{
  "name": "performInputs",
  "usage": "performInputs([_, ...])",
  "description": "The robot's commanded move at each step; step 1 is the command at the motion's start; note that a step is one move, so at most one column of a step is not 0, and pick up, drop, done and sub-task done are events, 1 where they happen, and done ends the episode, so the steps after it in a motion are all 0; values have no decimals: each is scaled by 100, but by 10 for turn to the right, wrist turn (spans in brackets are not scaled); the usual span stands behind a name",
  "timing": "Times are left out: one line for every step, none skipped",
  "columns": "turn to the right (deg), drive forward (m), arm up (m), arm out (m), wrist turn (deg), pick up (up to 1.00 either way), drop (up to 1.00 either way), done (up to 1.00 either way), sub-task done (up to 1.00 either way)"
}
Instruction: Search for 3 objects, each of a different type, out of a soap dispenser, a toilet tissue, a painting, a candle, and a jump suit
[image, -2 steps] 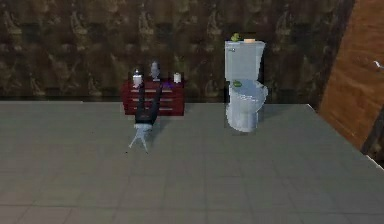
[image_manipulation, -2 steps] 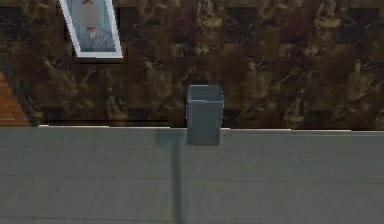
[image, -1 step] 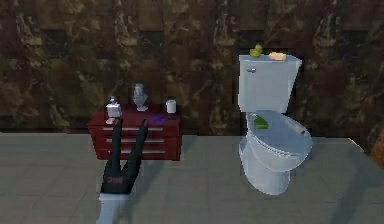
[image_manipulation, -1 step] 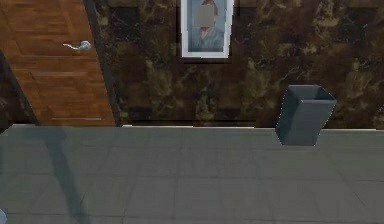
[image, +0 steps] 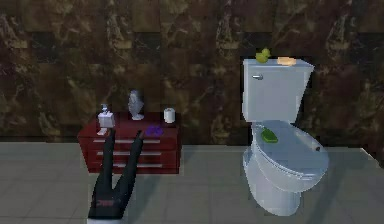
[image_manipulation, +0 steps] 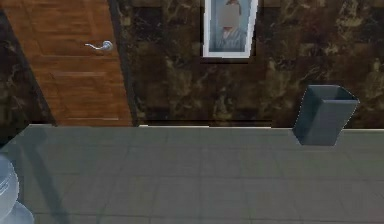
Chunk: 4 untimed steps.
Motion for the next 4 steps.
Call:
performInputs([-180,0,0,0,0,0,0,0,0])
performInputs([0,0,0,0,0,0,0,0,100])
performInputs([180,0,0,0,0,0,0,0,0])
performInputs([0,80,0,0,0,0,0,0,0])
